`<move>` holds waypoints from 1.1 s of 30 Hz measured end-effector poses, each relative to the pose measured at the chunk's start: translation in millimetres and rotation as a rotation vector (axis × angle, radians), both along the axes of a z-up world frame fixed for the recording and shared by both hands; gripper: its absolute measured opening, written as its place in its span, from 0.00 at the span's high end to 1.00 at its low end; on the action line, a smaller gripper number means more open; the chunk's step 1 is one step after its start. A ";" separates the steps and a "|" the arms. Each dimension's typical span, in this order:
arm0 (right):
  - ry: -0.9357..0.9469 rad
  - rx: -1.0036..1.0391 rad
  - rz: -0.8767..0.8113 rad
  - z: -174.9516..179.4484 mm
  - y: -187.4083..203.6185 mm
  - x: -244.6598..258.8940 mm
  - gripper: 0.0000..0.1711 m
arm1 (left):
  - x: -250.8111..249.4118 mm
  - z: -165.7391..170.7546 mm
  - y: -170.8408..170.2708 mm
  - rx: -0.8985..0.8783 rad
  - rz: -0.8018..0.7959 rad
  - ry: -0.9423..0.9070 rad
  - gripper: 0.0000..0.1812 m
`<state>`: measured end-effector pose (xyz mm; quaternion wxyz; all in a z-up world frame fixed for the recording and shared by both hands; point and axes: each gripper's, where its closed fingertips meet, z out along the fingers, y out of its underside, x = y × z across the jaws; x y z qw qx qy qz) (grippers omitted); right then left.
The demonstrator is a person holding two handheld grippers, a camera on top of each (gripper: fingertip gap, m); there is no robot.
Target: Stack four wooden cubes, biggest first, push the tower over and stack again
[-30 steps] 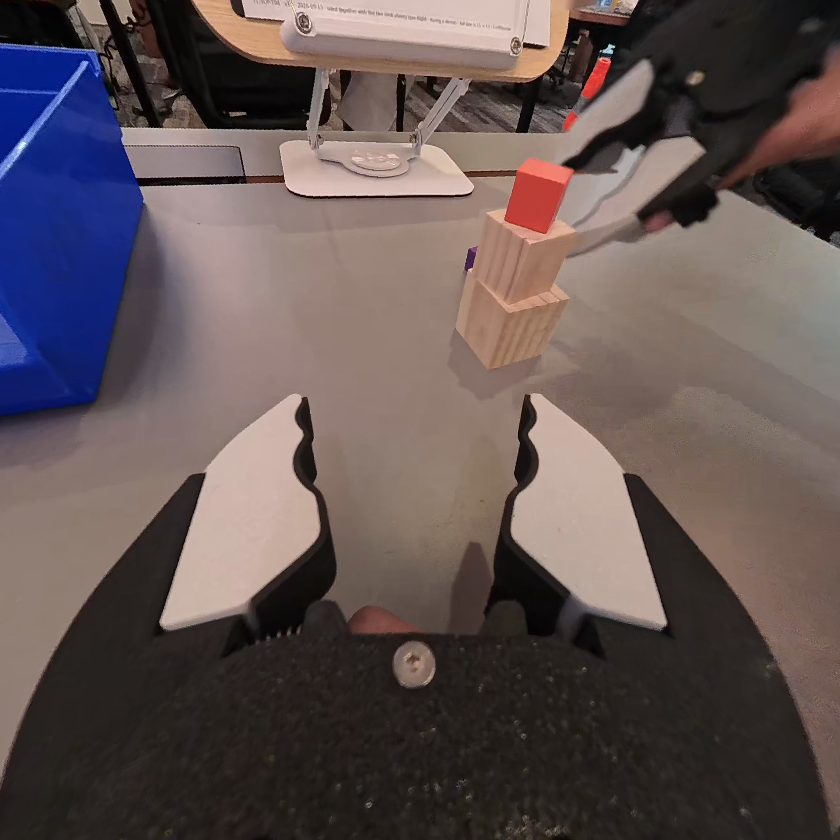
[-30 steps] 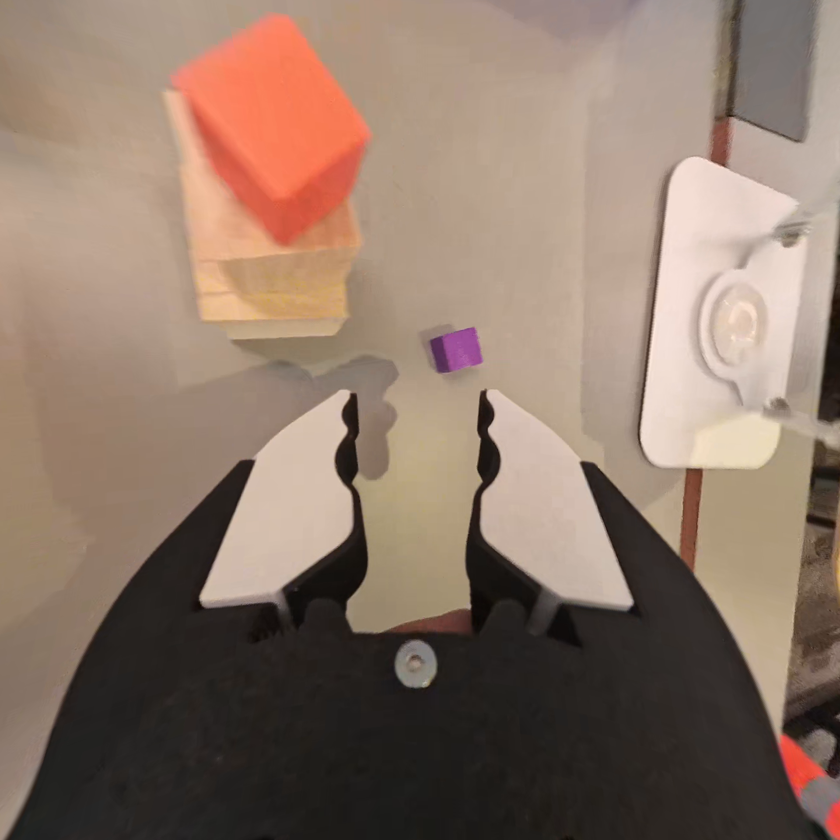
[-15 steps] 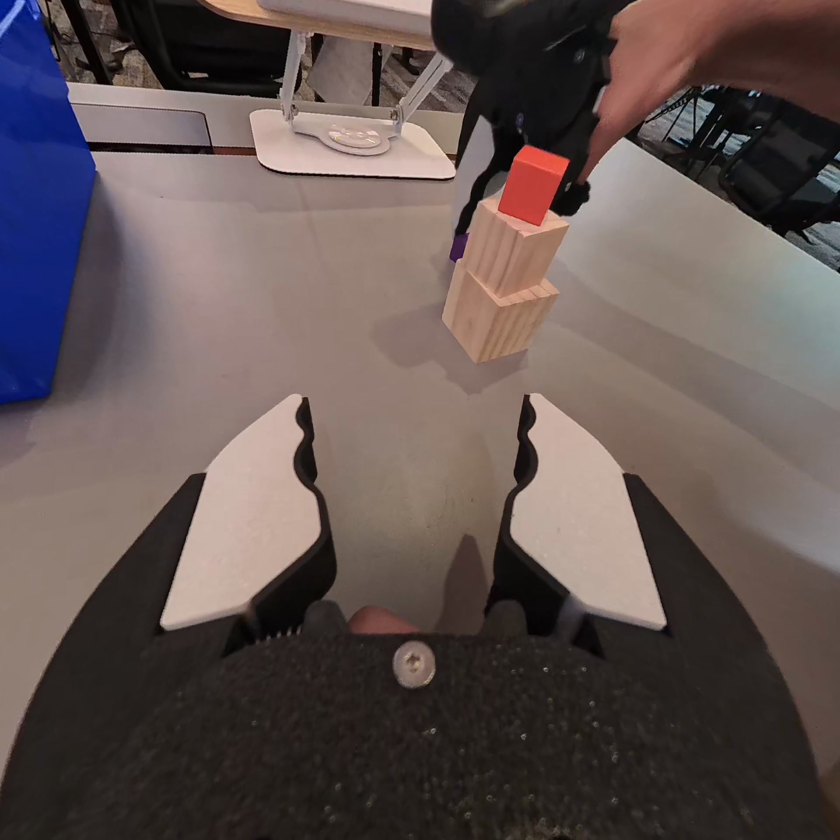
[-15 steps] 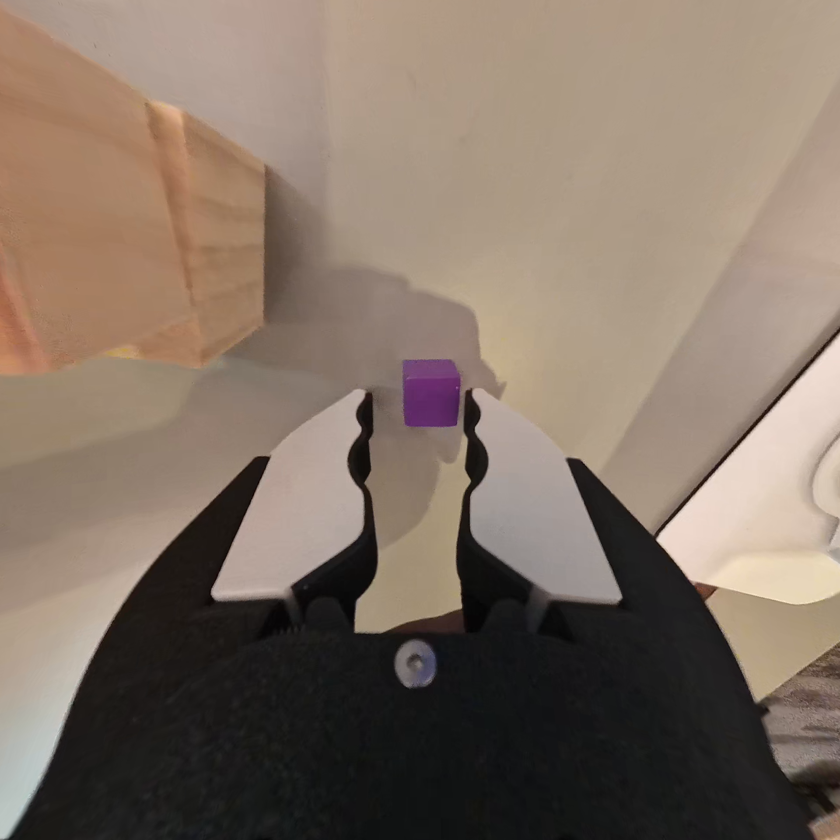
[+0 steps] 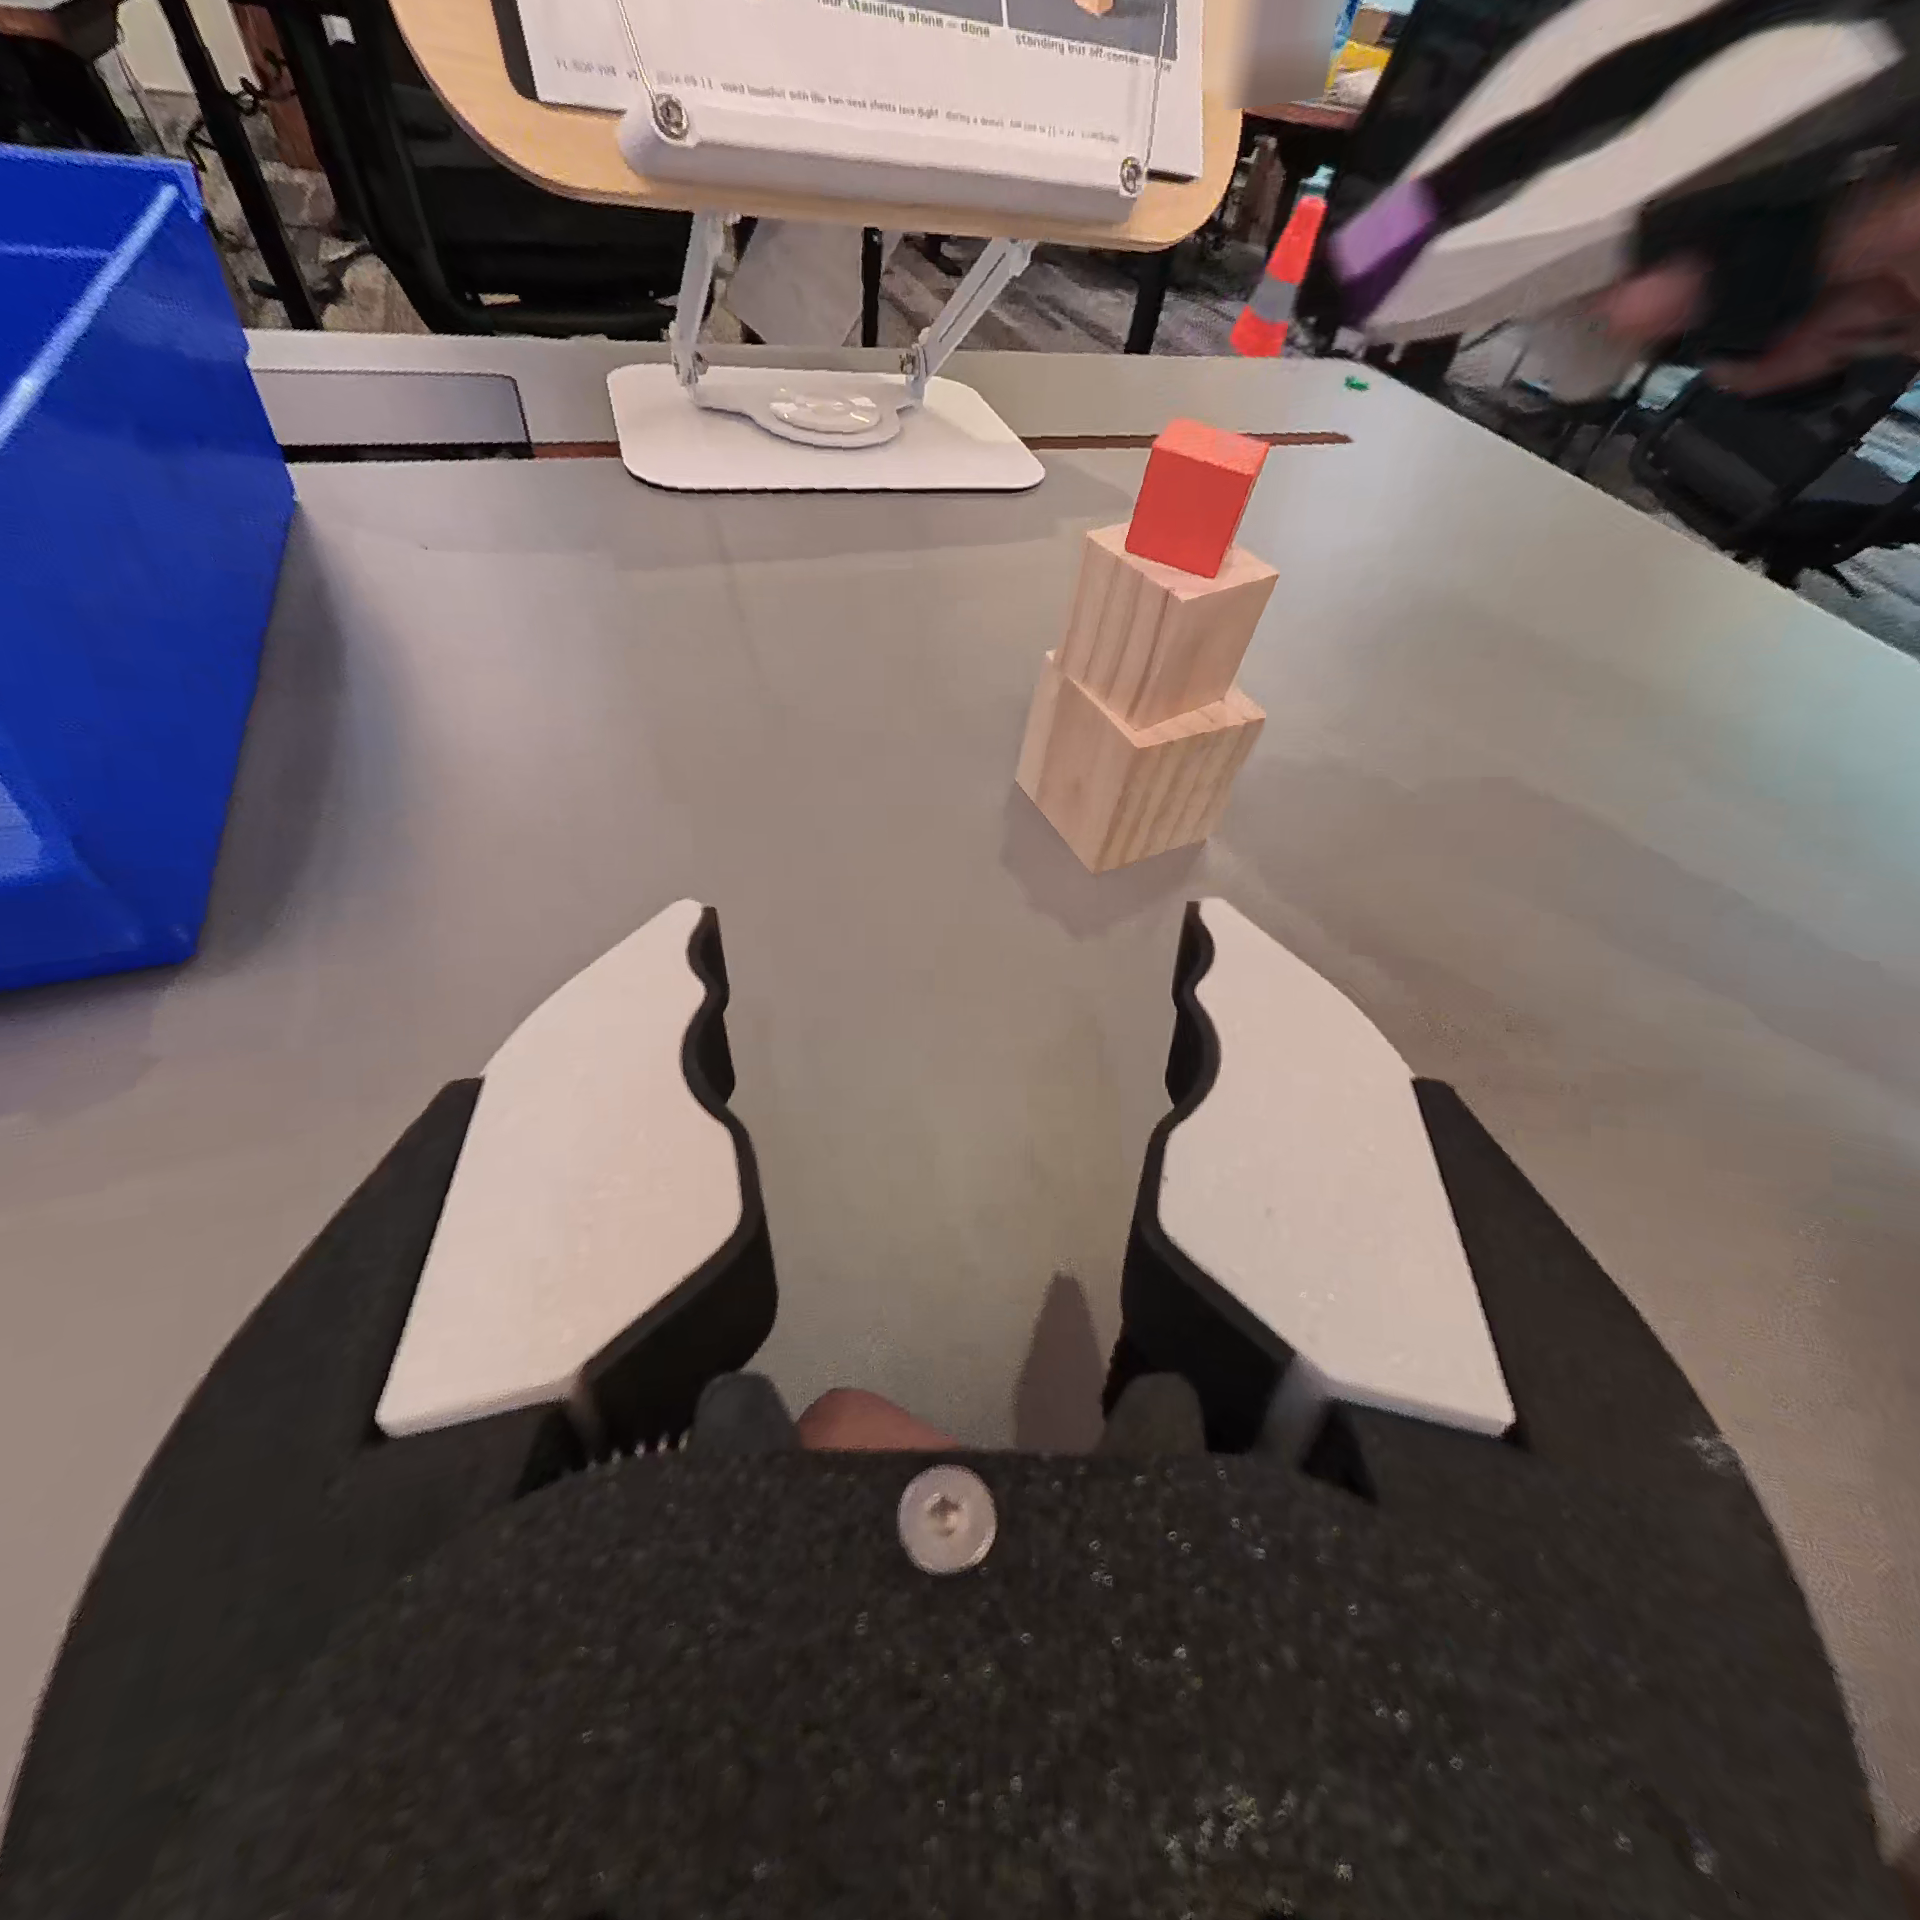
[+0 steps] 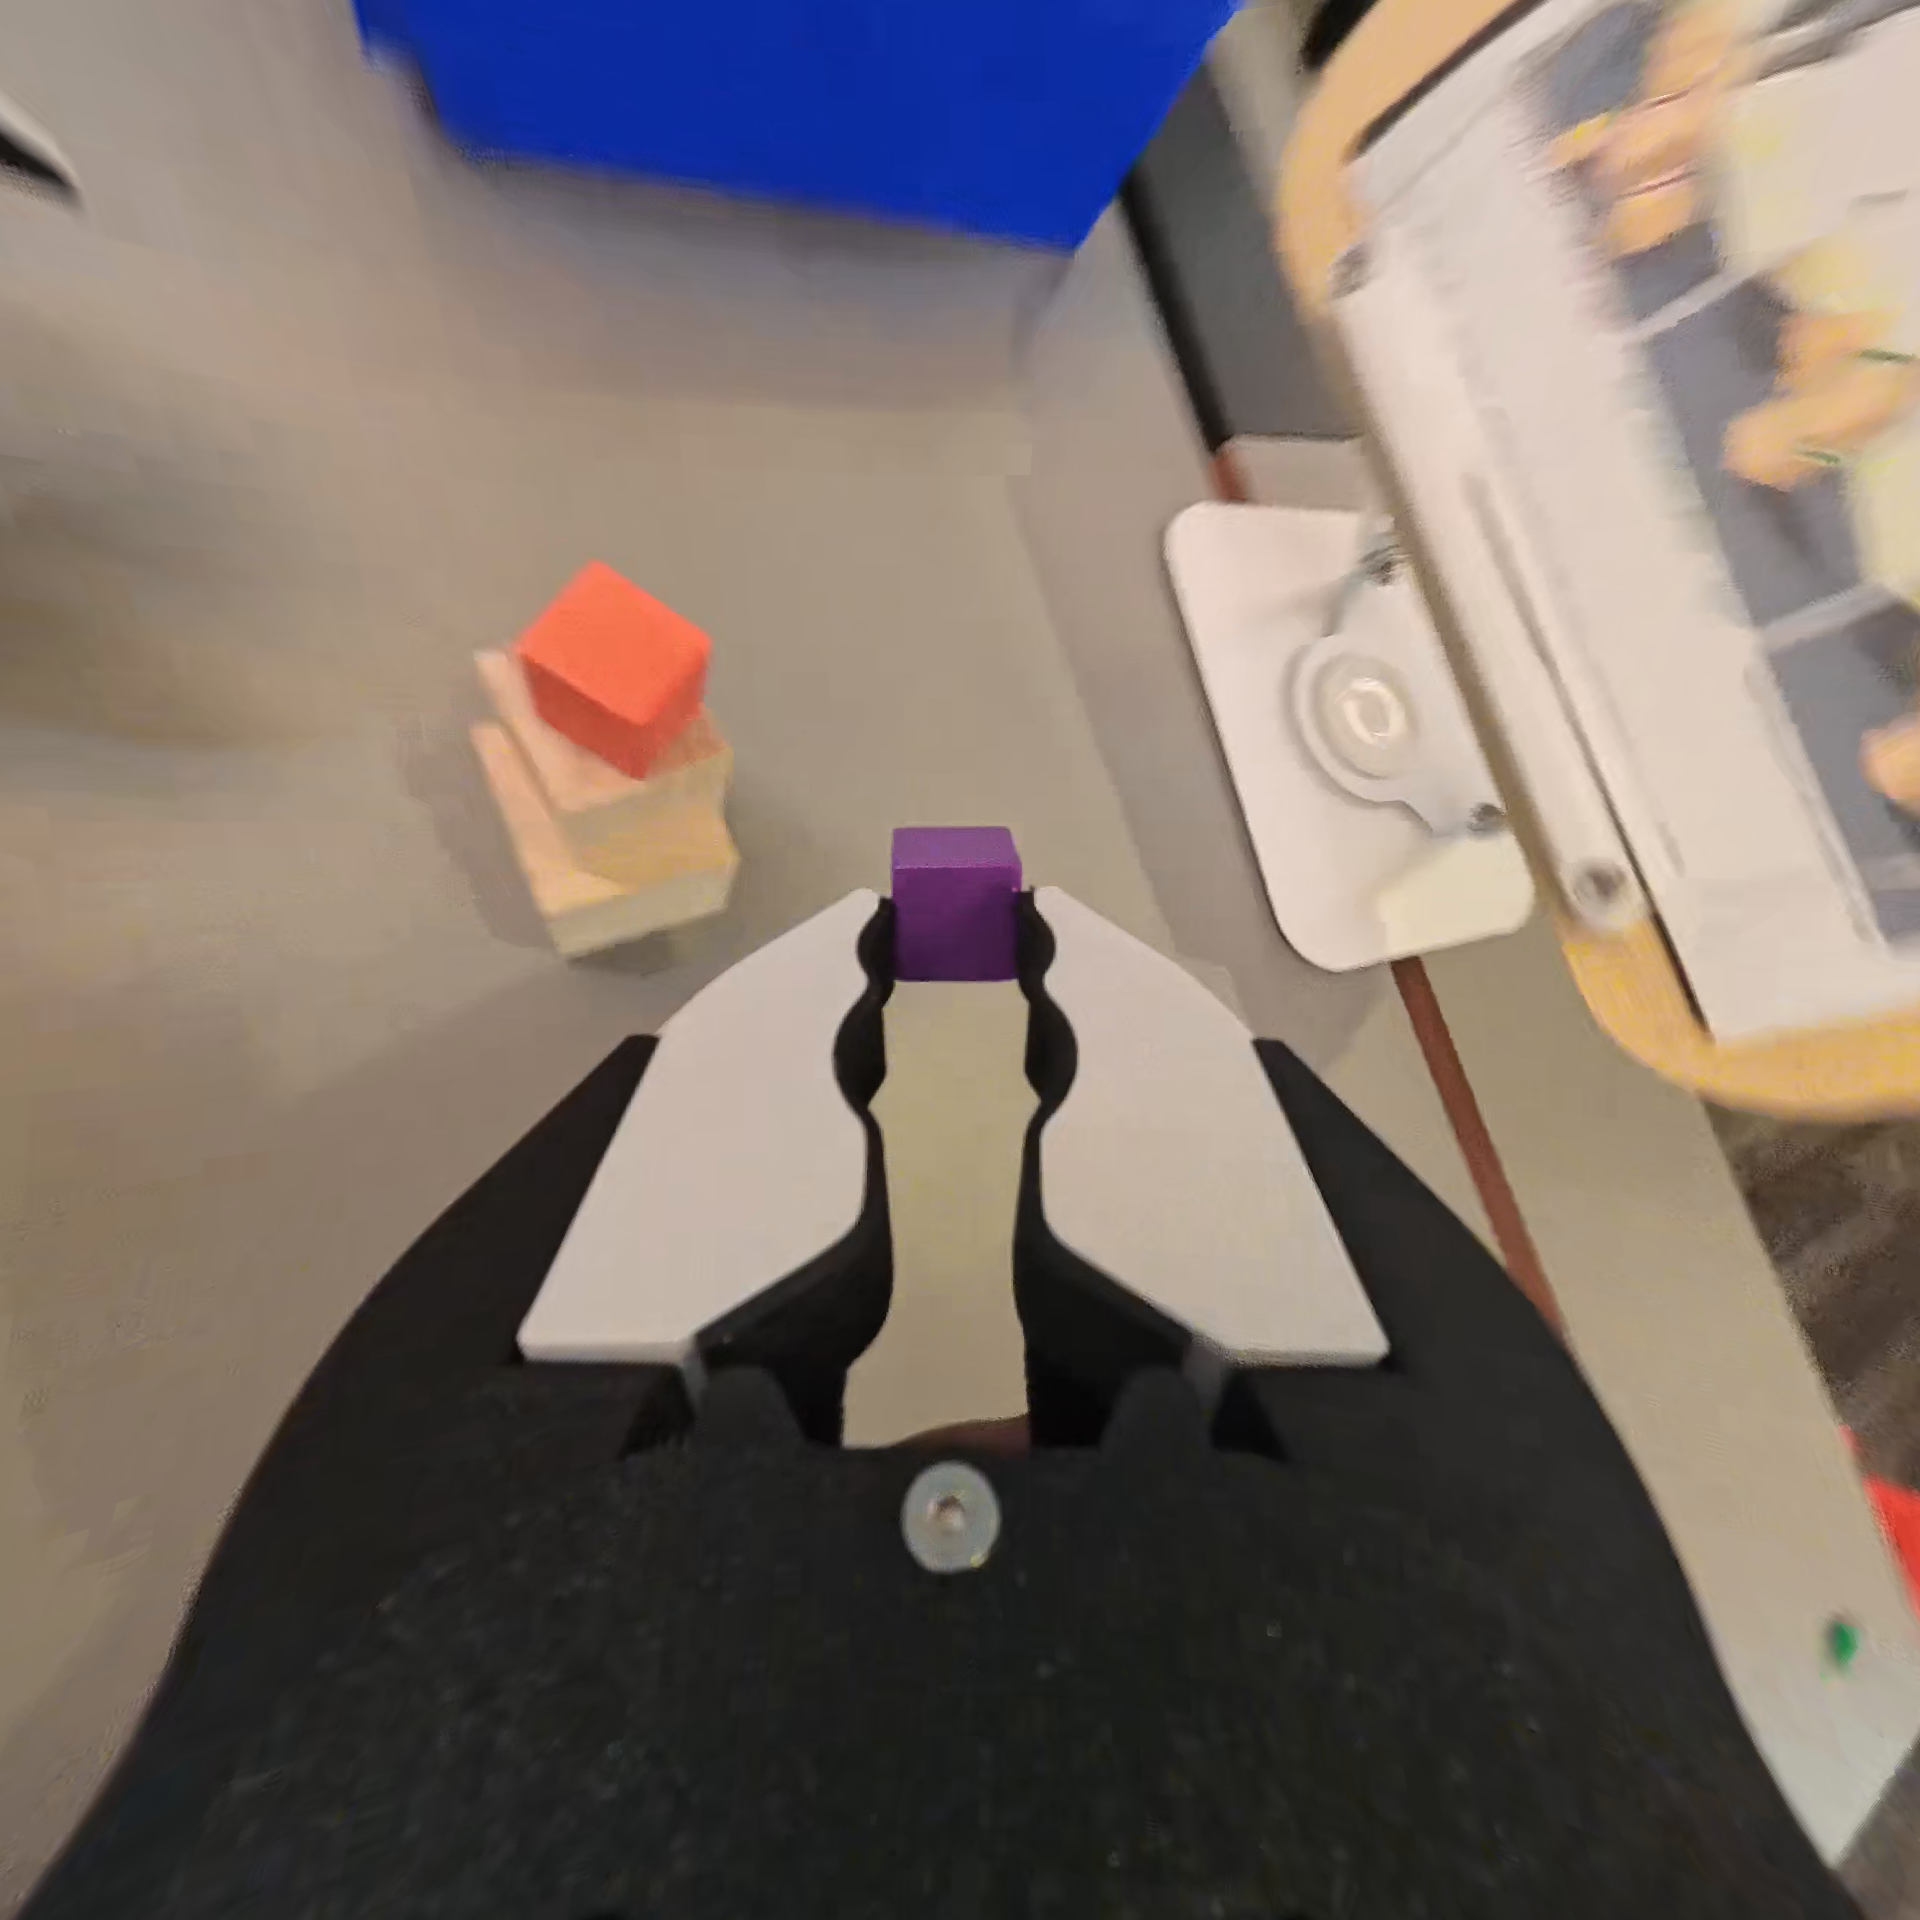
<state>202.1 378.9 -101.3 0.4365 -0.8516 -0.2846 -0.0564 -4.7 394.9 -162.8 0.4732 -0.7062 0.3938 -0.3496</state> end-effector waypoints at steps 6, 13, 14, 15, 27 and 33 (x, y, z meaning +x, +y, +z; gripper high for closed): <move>0.330 0.249 -0.470 -13.9 -93.4 -21.2 0.87 | -1.4 0.8 7.5 0.034 0.044 0.008 0.55; 0.443 0.325 -0.697 -49.6 -135.8 -41.4 0.87 | -3.4 3.4 8.1 0.059 0.058 -0.001 0.55; 0.436 0.328 -0.700 -49.4 -136.4 -42.8 0.87 | -4.7 4.5 8.7 0.068 0.064 0.000 0.55; 0.421 0.325 -0.698 -49.1 -136.0 -43.8 0.87 | -5.9 4.3 9.5 0.073 0.069 0.005 0.55; -0.119 -0.117 0.109 4.0 -23.4 -74.1 0.87 | -3.3 -2.4 8.3 0.046 0.037 0.025 0.55; -0.264 -0.433 0.340 -3.8 8.9 -74.3 0.87 | -3.0 -3.4 8.5 0.021 0.025 0.018 0.54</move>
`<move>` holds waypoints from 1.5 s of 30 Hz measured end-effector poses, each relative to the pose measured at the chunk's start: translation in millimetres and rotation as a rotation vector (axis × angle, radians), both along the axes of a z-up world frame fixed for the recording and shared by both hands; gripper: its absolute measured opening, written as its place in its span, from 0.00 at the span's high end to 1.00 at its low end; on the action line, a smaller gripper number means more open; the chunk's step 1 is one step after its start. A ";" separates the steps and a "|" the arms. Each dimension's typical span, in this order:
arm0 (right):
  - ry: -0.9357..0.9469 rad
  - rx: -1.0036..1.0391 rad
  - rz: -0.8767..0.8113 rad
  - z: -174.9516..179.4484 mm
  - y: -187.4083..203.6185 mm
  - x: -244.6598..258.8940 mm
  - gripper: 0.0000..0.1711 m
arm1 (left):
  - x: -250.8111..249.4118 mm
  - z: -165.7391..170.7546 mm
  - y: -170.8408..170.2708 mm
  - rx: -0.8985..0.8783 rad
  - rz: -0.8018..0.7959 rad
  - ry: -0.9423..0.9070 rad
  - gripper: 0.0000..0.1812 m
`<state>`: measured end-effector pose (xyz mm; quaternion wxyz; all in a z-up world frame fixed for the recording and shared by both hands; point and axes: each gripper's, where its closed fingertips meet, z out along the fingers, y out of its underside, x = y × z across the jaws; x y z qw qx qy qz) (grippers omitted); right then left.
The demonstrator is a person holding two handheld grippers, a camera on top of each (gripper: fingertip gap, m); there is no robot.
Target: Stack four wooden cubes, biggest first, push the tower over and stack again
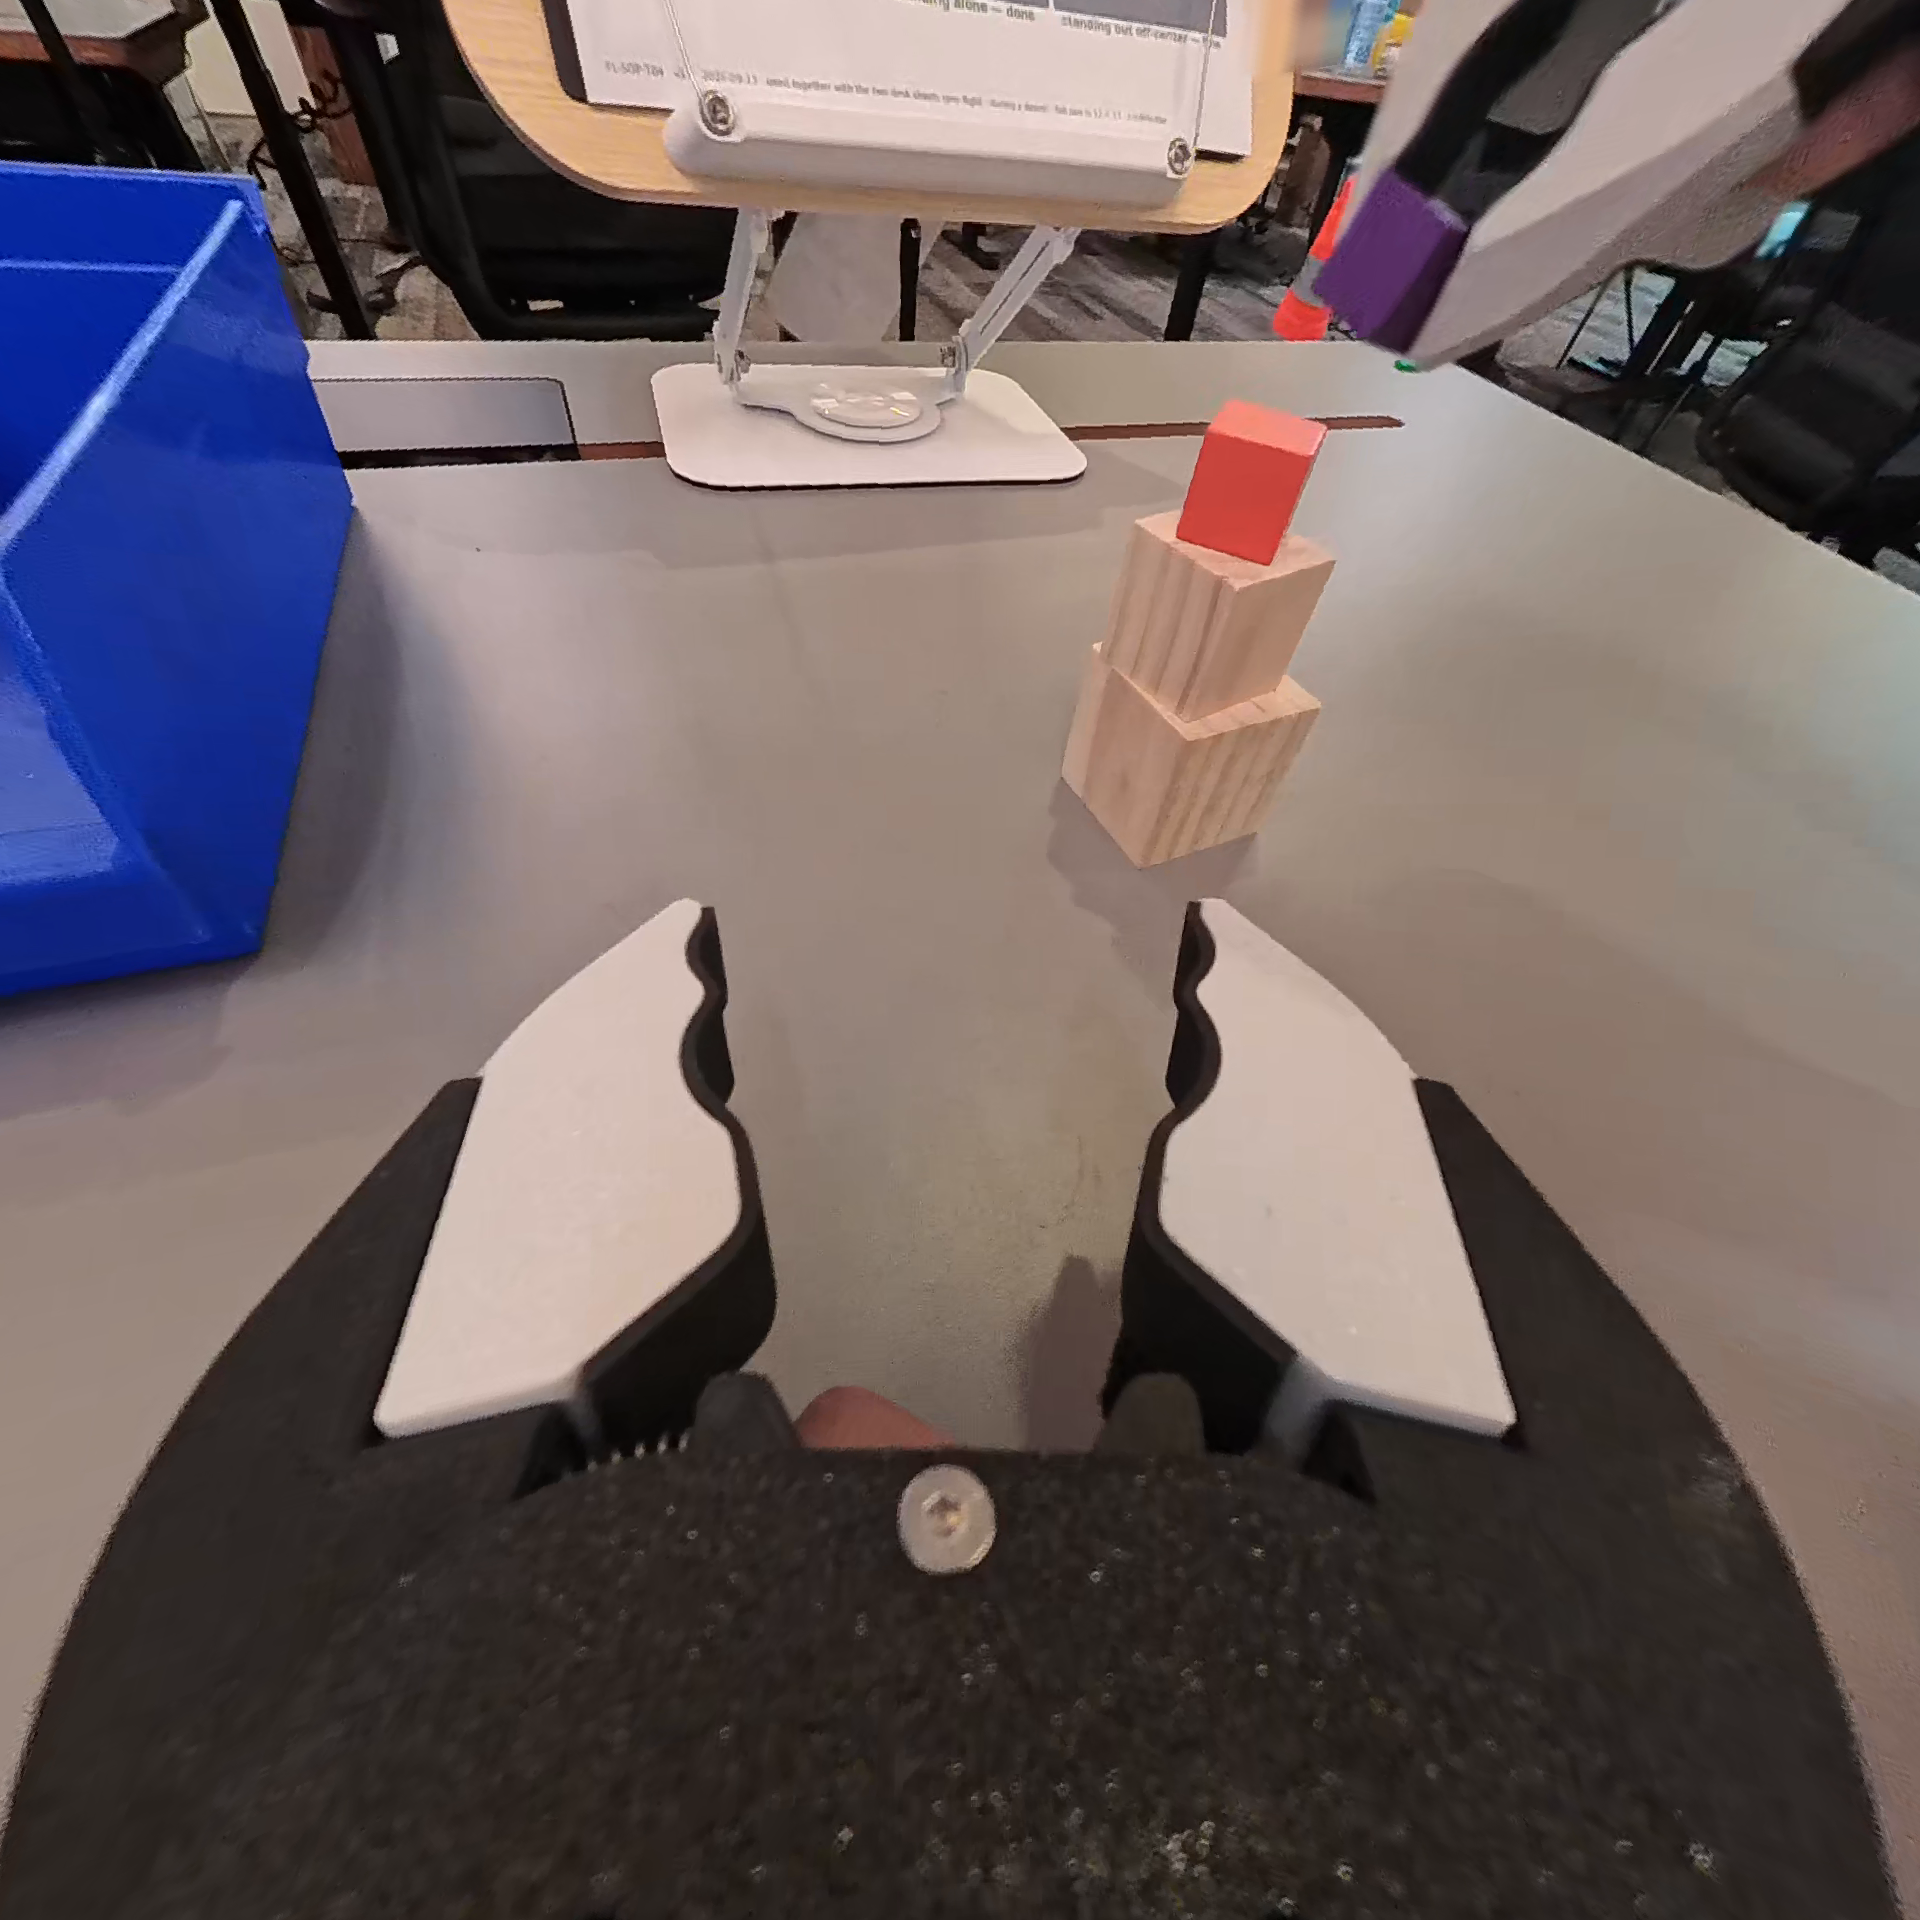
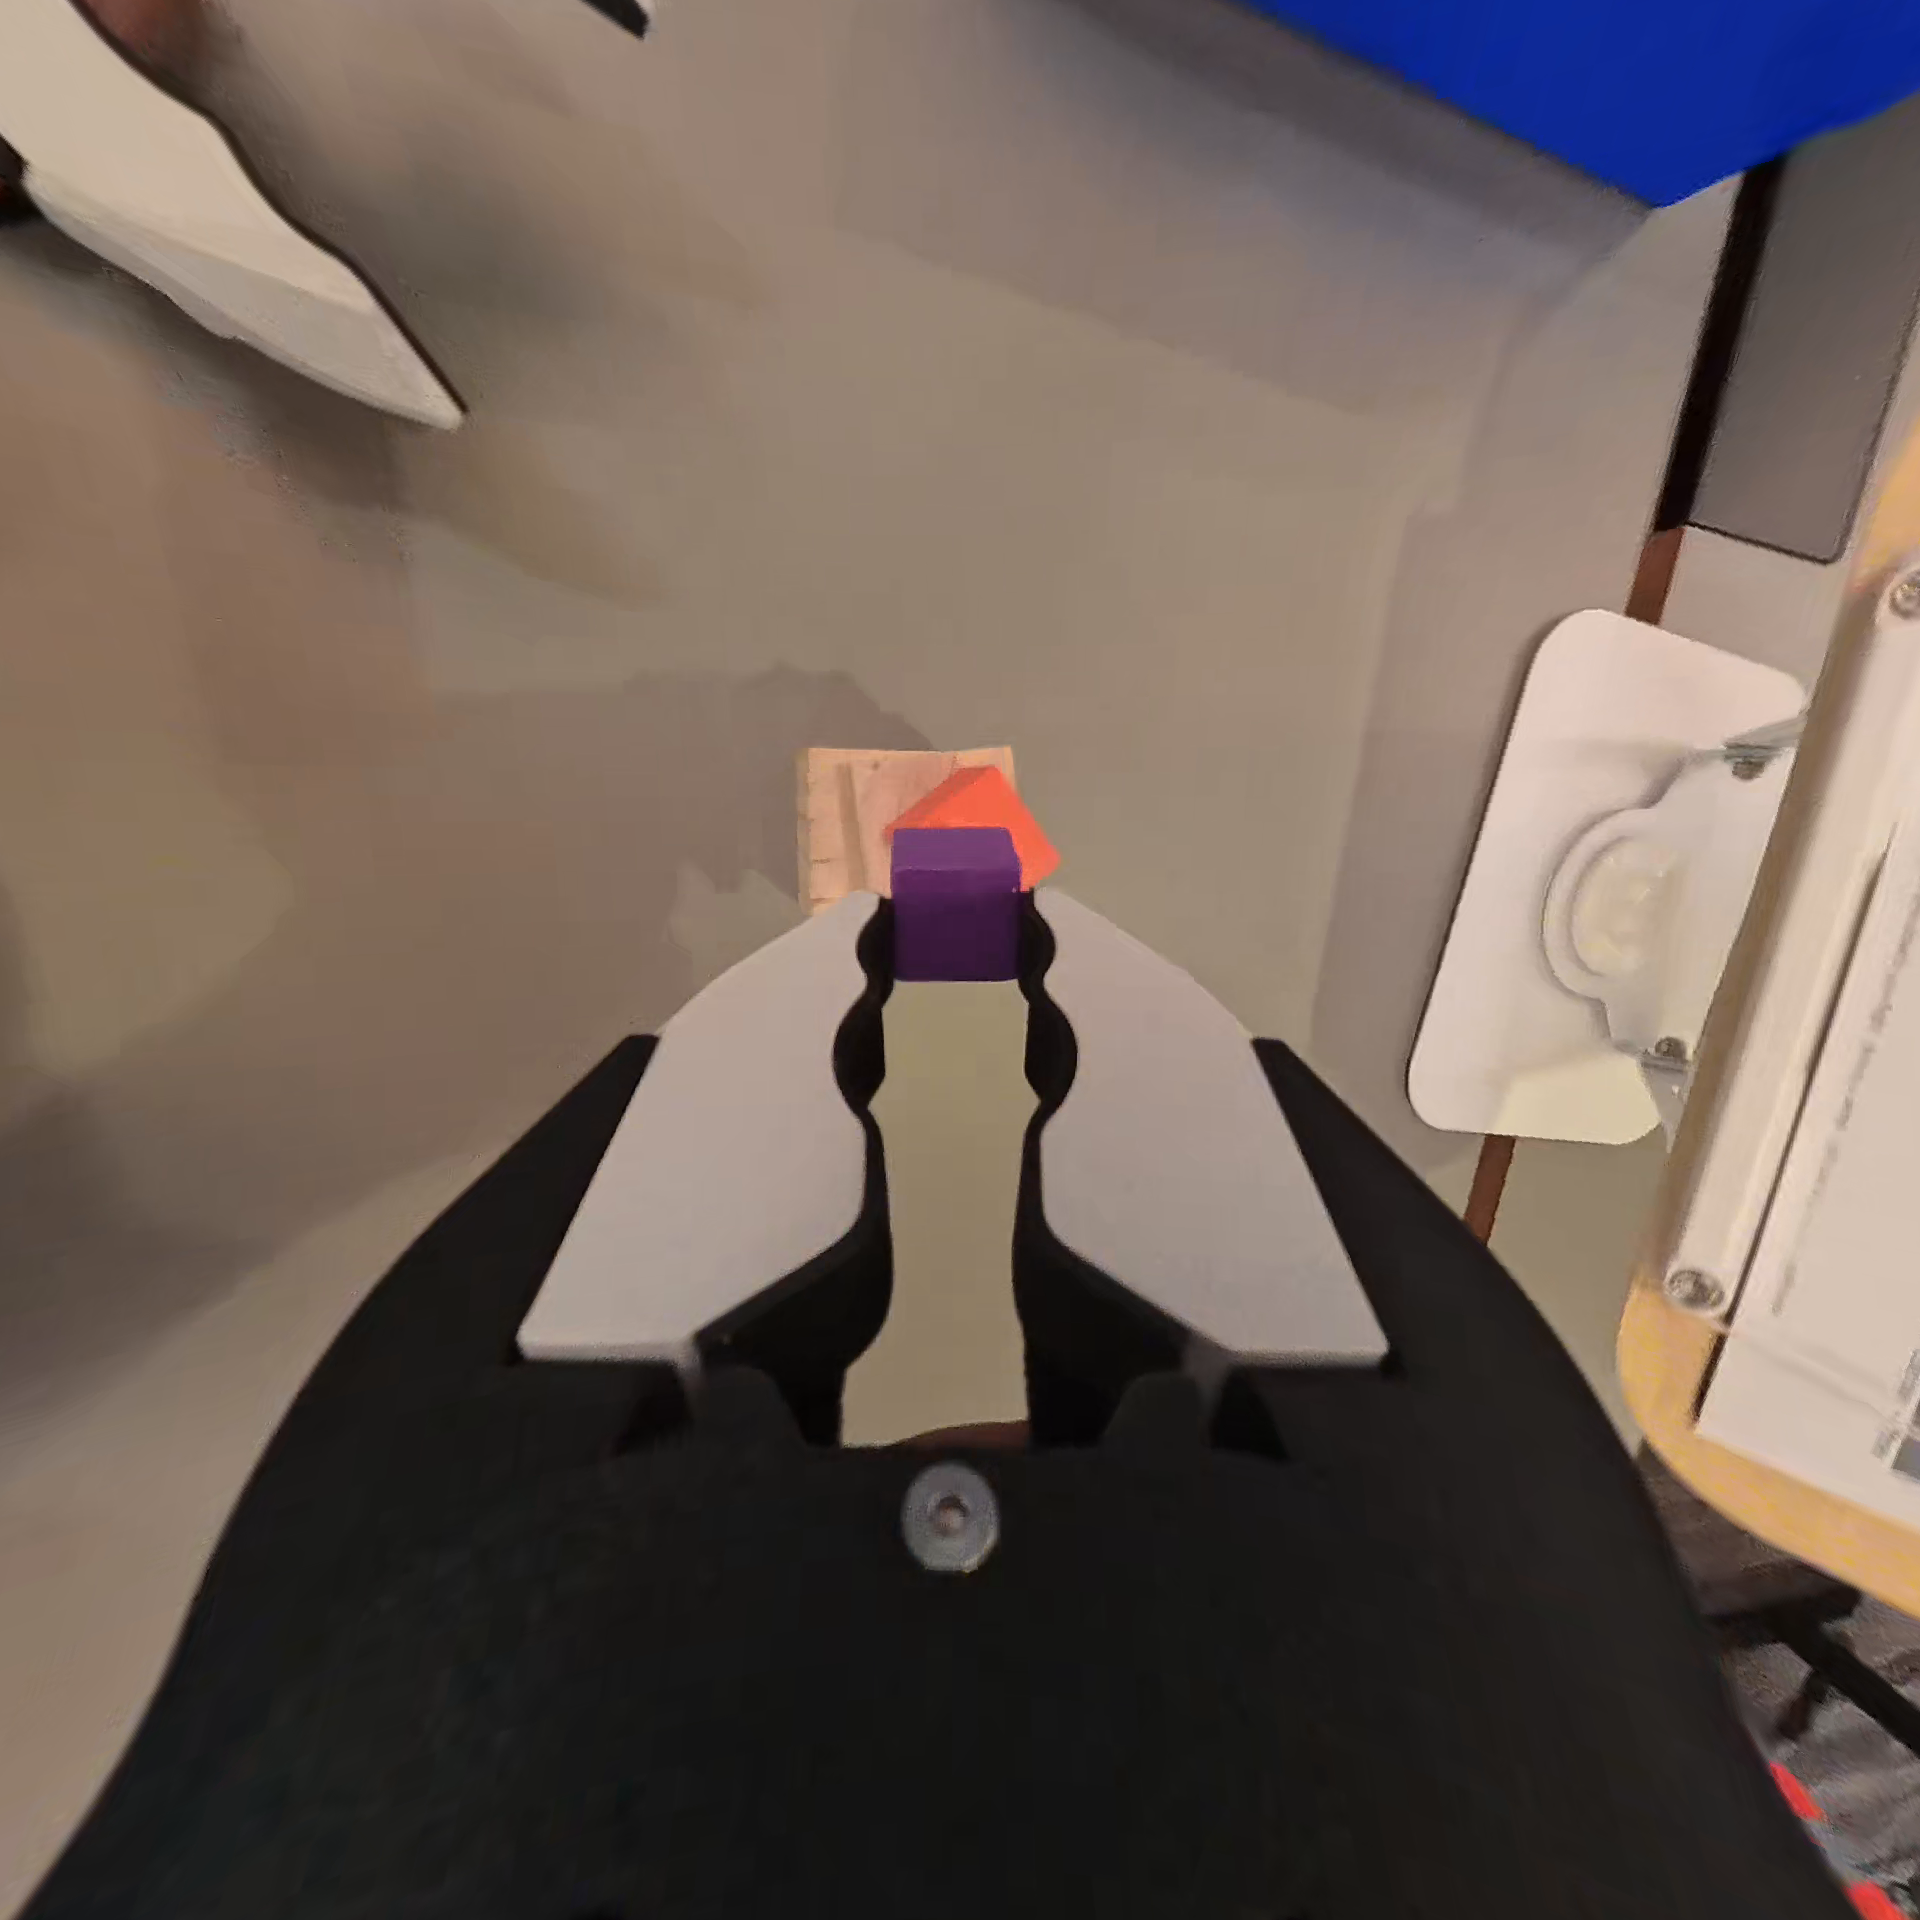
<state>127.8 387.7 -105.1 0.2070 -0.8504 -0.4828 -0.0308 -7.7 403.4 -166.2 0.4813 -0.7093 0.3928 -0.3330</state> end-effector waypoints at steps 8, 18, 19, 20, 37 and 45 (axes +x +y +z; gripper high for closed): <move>-0.072 -0.183 0.067 -14.0 7.0 6.3 0.87 | 1.3 -2.1 -0.9 -0.022 -0.018 0.005 0.54; -0.051 -0.255 0.085 -16.3 7.9 1.8 0.87 | 2.6 -4.8 -0.9 -0.037 -0.025 0.018 0.54; -0.052 -0.254 0.084 -17.0 8.2 2.1 0.86 | 2.7 -5.0 -1.0 -0.035 -0.025 0.020 0.54; -0.052 -0.251 0.083 -17.3 8.6 2.5 0.86 | 2.7 -4.9 -1.2 -0.033 -0.025 0.020 0.54; 0.134 0.307 -0.296 -7.4 -79.1 35.0 0.78 | 5.1 -6.6 -4.5 -0.044 -0.066 0.034 0.58; 0.320 0.436 -0.728 -75.8 -141.6 33.5 0.78 | 9.3 -8.0 -4.3 -0.032 -0.096 0.073 0.67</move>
